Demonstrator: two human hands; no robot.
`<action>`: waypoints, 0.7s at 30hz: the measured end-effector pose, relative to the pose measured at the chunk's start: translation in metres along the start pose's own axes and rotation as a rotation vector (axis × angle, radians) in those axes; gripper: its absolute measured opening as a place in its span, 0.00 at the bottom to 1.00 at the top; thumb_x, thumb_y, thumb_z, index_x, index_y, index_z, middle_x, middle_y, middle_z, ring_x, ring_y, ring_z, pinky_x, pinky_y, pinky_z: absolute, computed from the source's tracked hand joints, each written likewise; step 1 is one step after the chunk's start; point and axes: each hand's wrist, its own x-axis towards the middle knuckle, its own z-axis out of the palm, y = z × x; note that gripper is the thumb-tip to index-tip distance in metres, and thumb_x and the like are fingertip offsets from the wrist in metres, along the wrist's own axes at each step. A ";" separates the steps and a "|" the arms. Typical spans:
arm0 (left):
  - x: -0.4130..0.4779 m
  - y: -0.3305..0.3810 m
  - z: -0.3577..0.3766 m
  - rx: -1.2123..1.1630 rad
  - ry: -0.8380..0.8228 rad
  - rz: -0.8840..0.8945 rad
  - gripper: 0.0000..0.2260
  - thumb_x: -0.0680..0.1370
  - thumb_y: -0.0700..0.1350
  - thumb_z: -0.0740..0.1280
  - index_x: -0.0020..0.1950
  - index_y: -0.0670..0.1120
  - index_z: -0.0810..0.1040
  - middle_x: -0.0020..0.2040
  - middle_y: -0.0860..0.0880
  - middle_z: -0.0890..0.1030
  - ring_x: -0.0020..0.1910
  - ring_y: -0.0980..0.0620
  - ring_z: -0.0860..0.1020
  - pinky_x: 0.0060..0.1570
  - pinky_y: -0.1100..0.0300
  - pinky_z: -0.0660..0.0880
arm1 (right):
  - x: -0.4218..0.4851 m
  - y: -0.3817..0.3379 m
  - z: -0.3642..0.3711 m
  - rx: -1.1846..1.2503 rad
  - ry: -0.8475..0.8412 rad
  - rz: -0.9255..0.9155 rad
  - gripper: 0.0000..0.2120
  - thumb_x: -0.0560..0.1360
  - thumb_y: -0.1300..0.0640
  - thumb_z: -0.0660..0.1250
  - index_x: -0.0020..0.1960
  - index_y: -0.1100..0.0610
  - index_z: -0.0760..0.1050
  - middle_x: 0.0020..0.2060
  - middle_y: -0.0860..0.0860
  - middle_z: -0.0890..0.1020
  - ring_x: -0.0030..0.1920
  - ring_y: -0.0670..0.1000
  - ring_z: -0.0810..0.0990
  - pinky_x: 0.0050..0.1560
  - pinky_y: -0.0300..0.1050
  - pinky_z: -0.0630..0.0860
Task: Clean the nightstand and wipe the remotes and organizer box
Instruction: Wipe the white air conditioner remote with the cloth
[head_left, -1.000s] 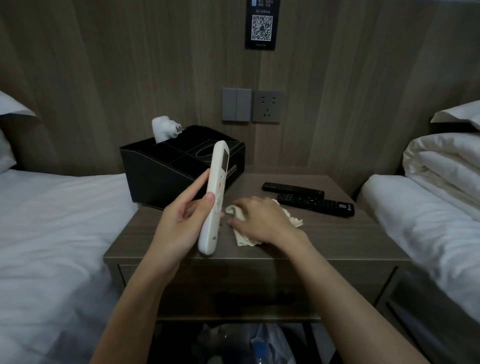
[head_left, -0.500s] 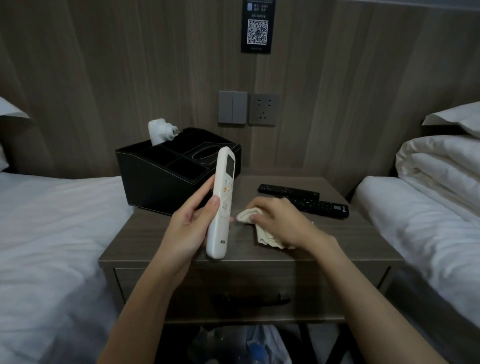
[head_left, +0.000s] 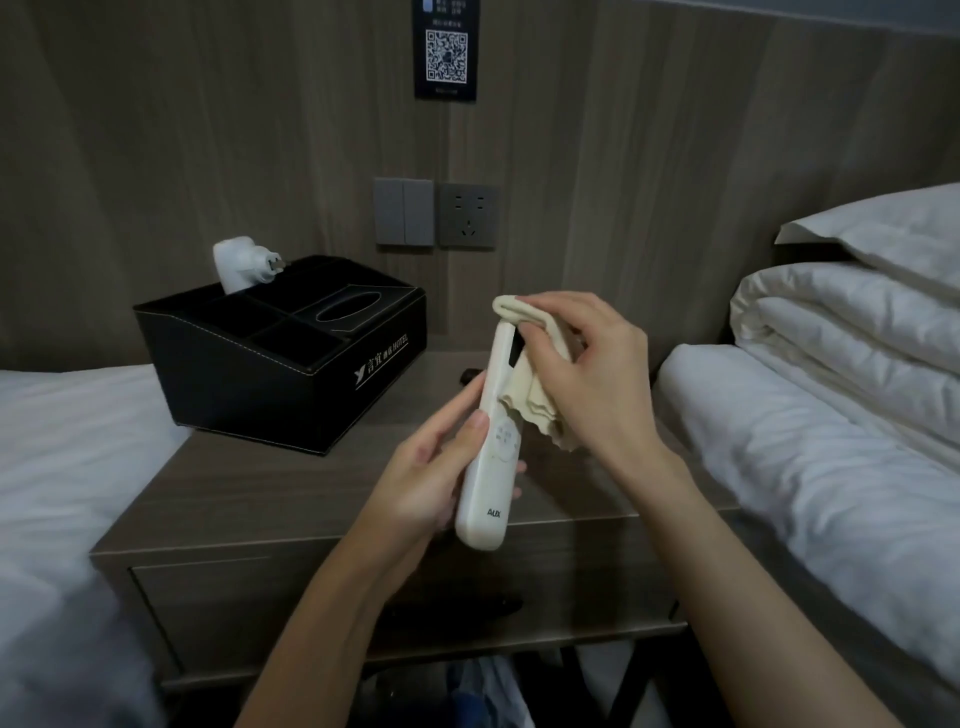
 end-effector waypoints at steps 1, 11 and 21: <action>0.002 -0.001 0.001 -0.008 0.000 0.005 0.22 0.74 0.48 0.65 0.67 0.59 0.73 0.59 0.45 0.82 0.49 0.42 0.82 0.48 0.49 0.82 | 0.000 0.002 0.001 0.004 0.001 -0.004 0.10 0.75 0.58 0.69 0.55 0.51 0.83 0.50 0.44 0.82 0.52 0.41 0.80 0.54 0.39 0.76; 0.004 -0.005 -0.010 -0.058 0.020 0.070 0.21 0.78 0.48 0.61 0.71 0.56 0.69 0.60 0.49 0.82 0.56 0.46 0.81 0.53 0.48 0.80 | -0.012 0.002 0.019 0.087 -0.173 -0.047 0.15 0.77 0.62 0.67 0.61 0.52 0.80 0.54 0.45 0.79 0.56 0.46 0.78 0.57 0.49 0.76; 0.003 0.008 -0.031 -0.165 0.217 0.105 0.17 0.82 0.44 0.56 0.71 0.50 0.71 0.61 0.45 0.81 0.59 0.48 0.80 0.57 0.52 0.78 | -0.026 -0.024 0.047 0.161 -0.348 -0.126 0.16 0.75 0.64 0.67 0.60 0.51 0.81 0.54 0.45 0.80 0.56 0.50 0.77 0.58 0.48 0.75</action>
